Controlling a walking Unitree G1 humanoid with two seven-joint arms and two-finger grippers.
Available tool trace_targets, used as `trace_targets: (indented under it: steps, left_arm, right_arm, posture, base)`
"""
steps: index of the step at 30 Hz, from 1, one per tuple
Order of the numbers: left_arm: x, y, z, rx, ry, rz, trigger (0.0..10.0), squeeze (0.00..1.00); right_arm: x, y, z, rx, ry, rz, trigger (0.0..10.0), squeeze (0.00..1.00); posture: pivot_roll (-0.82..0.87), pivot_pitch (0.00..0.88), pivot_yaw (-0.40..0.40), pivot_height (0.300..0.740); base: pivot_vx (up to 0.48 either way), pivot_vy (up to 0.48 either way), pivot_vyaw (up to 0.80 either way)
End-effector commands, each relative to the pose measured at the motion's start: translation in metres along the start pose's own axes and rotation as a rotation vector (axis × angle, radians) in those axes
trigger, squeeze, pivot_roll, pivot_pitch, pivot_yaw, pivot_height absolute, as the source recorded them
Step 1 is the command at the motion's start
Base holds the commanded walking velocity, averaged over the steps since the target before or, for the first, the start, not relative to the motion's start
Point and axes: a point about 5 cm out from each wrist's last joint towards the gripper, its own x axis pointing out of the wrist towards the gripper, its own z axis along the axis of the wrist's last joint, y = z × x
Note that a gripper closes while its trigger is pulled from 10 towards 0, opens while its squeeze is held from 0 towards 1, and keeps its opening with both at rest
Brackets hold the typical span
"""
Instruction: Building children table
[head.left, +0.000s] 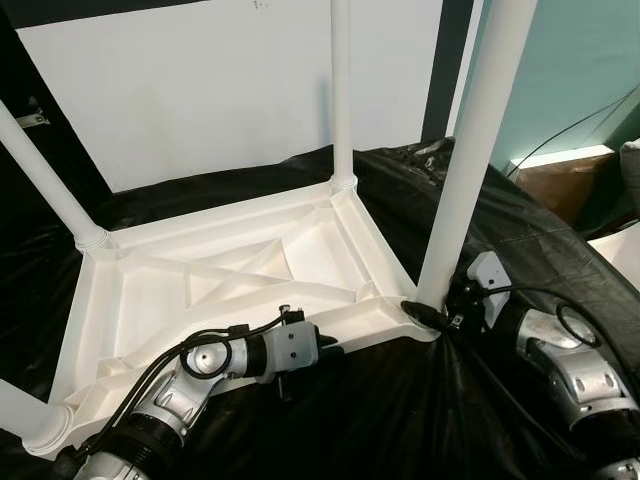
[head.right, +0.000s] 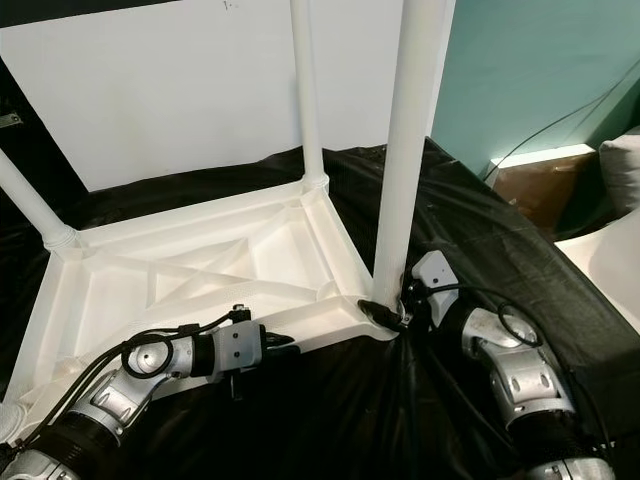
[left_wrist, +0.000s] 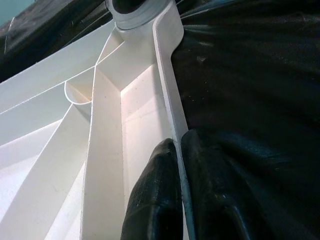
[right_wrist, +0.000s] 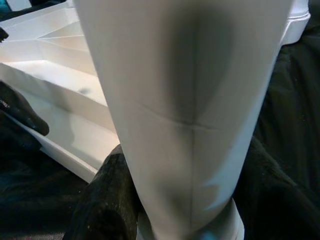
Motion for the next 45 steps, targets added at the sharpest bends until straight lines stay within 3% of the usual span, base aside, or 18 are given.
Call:
trace_targets:
  steps: [1,8,11,12,15,18,21,23,27,33,34,35,36,37,39,40,45]
  left_arm:
    - [0.002,-0.055,-0.053,-0.207,0.222,-0.212,10.0,0.0]
    - [0.002,-0.055,-0.053,-0.205,0.222,-0.215,10.0,0.0]
    - [0.002,-0.055,-0.052,-0.202,0.222,-0.213,10.0,0.0]
    - [0.002,-0.055,-0.052,-0.202,0.222,-0.213,10.0,0.0]
    - [0.002,-0.055,-0.051,-0.202,0.22,-0.212,10.0,0.0]
    - [0.002,-0.054,-0.051,-0.202,0.219,-0.21,10.0,0.0]
    - [0.001,-0.054,-0.051,-0.203,0.222,-0.207,10.0,0.0]
    - [-0.001,-0.054,-0.051,-0.202,0.226,-0.209,10.0,0.0]
    - [-0.003,-0.052,-0.05,-0.2,0.225,-0.203,10.0,0.0]
    - [-0.003,-0.052,-0.05,-0.199,0.225,-0.206,10.0,0.0]
    - [-0.003,-0.052,-0.05,-0.198,0.226,-0.209,10.0,0.0]
    - [-0.003,-0.052,-0.05,-0.198,0.226,-0.209,10.0,0.0]
    - [-0.003,-0.052,-0.05,-0.198,0.228,-0.206,10.0,0.0]
    - [-0.004,-0.051,-0.05,-0.199,0.229,-0.203,10.0,0.0]
    - [-0.004,-0.052,-0.05,-0.2,0.229,-0.2,10.0,0.0]
    - [-0.004,-0.052,-0.05,-0.202,0.228,-0.199,10.0,0.0]
    - [-0.003,-0.053,-0.05,-0.207,0.224,-0.2,10.0,0.0]
  right_arm:
    - [-0.001,-0.004,0.004,-0.055,0.006,0.018,0.0,0.0]
    - [-0.003,-0.002,-0.001,0.066,-0.022,-0.026,0.0,0.0]
    - [0.009,0.016,-0.002,0.243,-0.2,-0.35,0.0,0.0]
    - [0.009,0.016,-0.002,0.243,-0.2,-0.35,0.0,0.0]
    - [0.016,0.045,-0.016,0.327,-0.186,-0.549,0.0,0.0]
    - [0.016,0.051,-0.02,0.367,-0.171,-0.619,0.0,0.0]
    - [0.014,0.046,-0.019,0.371,-0.175,-0.708,0.0,0.0]
    - [0.012,0.039,-0.017,0.376,-0.167,-0.83,0.0,0.0]
    - [0.009,0.031,-0.021,0.465,-0.134,-1.038,0.0,0.0]
    - [0.014,0.031,-0.019,0.46,-0.121,-1.074,0.0,0.0]
    - [0.017,0.033,-0.018,0.451,-0.12,-1.062,2.3,0.0]
    - [0.017,0.033,-0.018,0.451,-0.12,-1.062,2.3,0.0]
    - [0.022,0.035,-0.014,0.432,-0.128,-1.03,7.7,0.0]
    - [0.025,0.037,-0.011,0.418,-0.135,-1.007,10.0,0.0]
    - [0.025,0.037,-0.009,0.408,-0.142,-0.995,10.0,0.0]
    - [0.025,0.037,-0.008,0.403,-0.146,-0.994,10.0,0.98]
    - [0.028,0.036,-0.002,0.343,-0.164,-0.906,10.0,1.0]
  posture:
    - [0.0,0.0,-0.002,0.74]
    - [-0.01,0.0,0.003,0.74]
    - [0.0,0.0,0.001,0.74]
    - [0.0,0.0,0.001,0.74]
    - [0.0,0.0,0.001,0.74]
    - [0.01,0.0,0.002,0.74]
    - [0.01,0.0,0.007,0.74]
    - [0.02,0.0,0.009,0.74]
    - [0.02,0.0,0.008,0.74]
    - [0.03,0.0,0.013,0.74]
    - [0.03,0.0,0.012,0.74]
    - [0.03,0.0,0.012,0.74]
    - [0.03,0.0,0.007,0.74]
    - [0.03,0.0,0.007,0.74]
    - [0.03,0.0,0.005,0.74]
    - [0.03,0.0,0.005,0.74]
    - [0.02,0.0,0.0,0.74]
  base:
    - [0.0,0.0,0.0]
    - [0.0,0.0,0.0]
    - [0.0,0.0,0.0]
    - [0.0,0.0,0.0]
    - [0.0,0.0,0.0]
    - [0.0,0.0,0.0]
    - [0.0,0.0,0.0]
    - [0.0,0.0,0.0]
    - [0.0,0.0,0.0]
    - [0.0,0.0,0.0]
    - [0.0,0.0,0.0]
    - [0.0,0.0,0.0]
    - [0.0,0.0,0.0]
    - [0.0,0.0,0.0]
    - [0.0,0.0,0.0]
    - [0.0,0.0,0.0]
    - [0.0,0.0,0.0]
